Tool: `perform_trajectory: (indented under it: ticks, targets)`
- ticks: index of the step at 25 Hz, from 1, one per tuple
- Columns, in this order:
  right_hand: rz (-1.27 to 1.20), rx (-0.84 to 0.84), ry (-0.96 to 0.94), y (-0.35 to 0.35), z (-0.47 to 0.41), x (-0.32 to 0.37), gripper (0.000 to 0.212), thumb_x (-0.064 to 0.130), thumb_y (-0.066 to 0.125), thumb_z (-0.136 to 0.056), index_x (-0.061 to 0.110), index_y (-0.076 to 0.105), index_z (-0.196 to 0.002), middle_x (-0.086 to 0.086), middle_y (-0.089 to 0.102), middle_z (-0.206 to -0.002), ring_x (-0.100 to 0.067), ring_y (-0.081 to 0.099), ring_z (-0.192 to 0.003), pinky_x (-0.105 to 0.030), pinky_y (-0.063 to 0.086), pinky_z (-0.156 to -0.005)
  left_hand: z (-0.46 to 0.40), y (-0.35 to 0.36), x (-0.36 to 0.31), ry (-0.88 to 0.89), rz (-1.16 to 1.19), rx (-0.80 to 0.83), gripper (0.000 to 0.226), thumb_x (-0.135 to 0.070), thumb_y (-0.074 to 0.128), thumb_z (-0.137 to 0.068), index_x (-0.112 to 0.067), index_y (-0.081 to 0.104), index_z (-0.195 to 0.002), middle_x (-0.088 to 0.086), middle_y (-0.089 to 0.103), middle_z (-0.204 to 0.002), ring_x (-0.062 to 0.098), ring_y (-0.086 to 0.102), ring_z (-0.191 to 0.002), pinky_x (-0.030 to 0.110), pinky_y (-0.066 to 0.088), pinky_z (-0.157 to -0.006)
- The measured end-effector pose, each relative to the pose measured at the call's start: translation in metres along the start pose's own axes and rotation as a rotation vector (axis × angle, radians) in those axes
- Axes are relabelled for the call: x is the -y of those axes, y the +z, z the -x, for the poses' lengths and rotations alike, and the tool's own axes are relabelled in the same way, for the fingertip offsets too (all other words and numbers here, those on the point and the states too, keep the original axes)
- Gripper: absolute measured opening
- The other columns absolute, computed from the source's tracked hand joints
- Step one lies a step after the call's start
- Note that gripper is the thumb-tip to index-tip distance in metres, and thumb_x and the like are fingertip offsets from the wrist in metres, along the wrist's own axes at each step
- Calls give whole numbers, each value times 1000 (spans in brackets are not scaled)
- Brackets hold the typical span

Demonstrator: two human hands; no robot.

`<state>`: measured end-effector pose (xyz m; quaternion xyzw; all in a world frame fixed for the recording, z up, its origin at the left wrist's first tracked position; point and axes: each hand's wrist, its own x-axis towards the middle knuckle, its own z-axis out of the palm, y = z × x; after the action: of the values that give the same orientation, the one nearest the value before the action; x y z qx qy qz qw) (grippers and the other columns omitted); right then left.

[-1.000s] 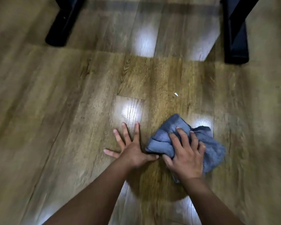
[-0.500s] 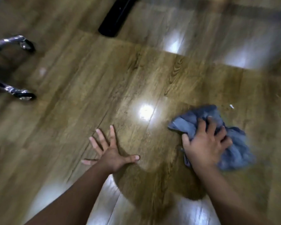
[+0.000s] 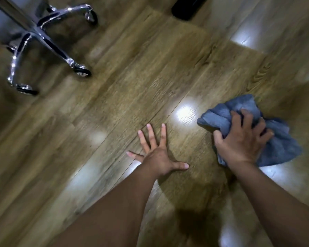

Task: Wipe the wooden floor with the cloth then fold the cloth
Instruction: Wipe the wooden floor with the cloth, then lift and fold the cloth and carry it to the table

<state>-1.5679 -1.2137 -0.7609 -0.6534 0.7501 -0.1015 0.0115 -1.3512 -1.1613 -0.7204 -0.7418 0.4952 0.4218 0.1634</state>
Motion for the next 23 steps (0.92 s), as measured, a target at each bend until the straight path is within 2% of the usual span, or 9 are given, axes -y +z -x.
perform_trajectory:
  ticks: [4,9,11,12,14,16,17,20,23]
  targets:
    - [46,27,16,-4,-1,0,66,54,48,-71,17,48,-126,-11,40,-134,-48,36,-124,-65,27,-99,-5,0,-1,-30,12,9,161,-80,82,-45,-50,-55,-125,-9,-72,-124,29,-67,-114,87,-25,-78]
    - [66,130,-13,-10,12,1,65,47,63,-78,15,43,-130,-16,38,-140,-50,34,-126,-65,27,-100,-10,3,3,3,19,-1,160,-80,82,-47,-51,-53,-126,-8,-74,-119,29,-69,-111,87,-26,-70]
    - [62,202,-15,-23,40,11,68,47,64,-78,15,41,-133,-15,35,-142,-48,33,-126,-64,28,-100,-2,1,6,61,36,-14,153,-75,83,-55,-52,-46,-134,-8,-71,-127,28,-65,-117,87,-24,-72]
    - [79,213,-9,-28,66,17,69,47,66,-78,15,41,-134,-13,33,-143,-47,33,-125,-62,29,-100,2,2,10,113,55,-31,144,-67,83,-62,-54,-36,-141,-9,-65,-137,27,-61,-124,87,-22,-76]
    - [71,214,16,-31,129,35,72,46,69,-78,17,40,-137,-9,31,-145,-45,31,-129,-61,29,-101,11,4,33,243,98,-120,110,-45,76,-75,-56,1,-155,-13,-38,-160,19,-41,-144,84,-16,-96]
    - [21,259,7,-32,183,58,73,44,72,-77,17,41,-138,-8,30,-148,-47,27,-133,-63,25,-102,31,10,86,378,61,-234,70,-35,67,-85,-46,40,-149,-16,2,-169,9,-9,-155,68,-3,-116]
    - [-6,277,-2,-31,206,70,74,42,74,-76,17,43,-138,-10,32,-149,-48,26,-134,-65,25,-101,43,14,120,438,50,-251,56,-31,64,-90,-40,51,-144,-16,17,-167,6,3,-154,59,3,-121]
    - [23,316,-39,-35,258,102,75,36,82,-70,14,49,-133,-13,39,-144,-51,32,-129,-66,28,-96,81,27,203,504,120,-228,45,-14,58,-94,-29,61,-136,-9,39,-160,11,21,-152,35,13,-124]
    - [83,375,-97,-47,288,130,69,34,82,-70,16,51,-129,-11,42,-137,-47,37,-120,-62,33,-91,107,36,254,449,199,-198,46,-12,55,-97,-23,58,-141,1,42,-158,17,25,-152,25,15,-123]
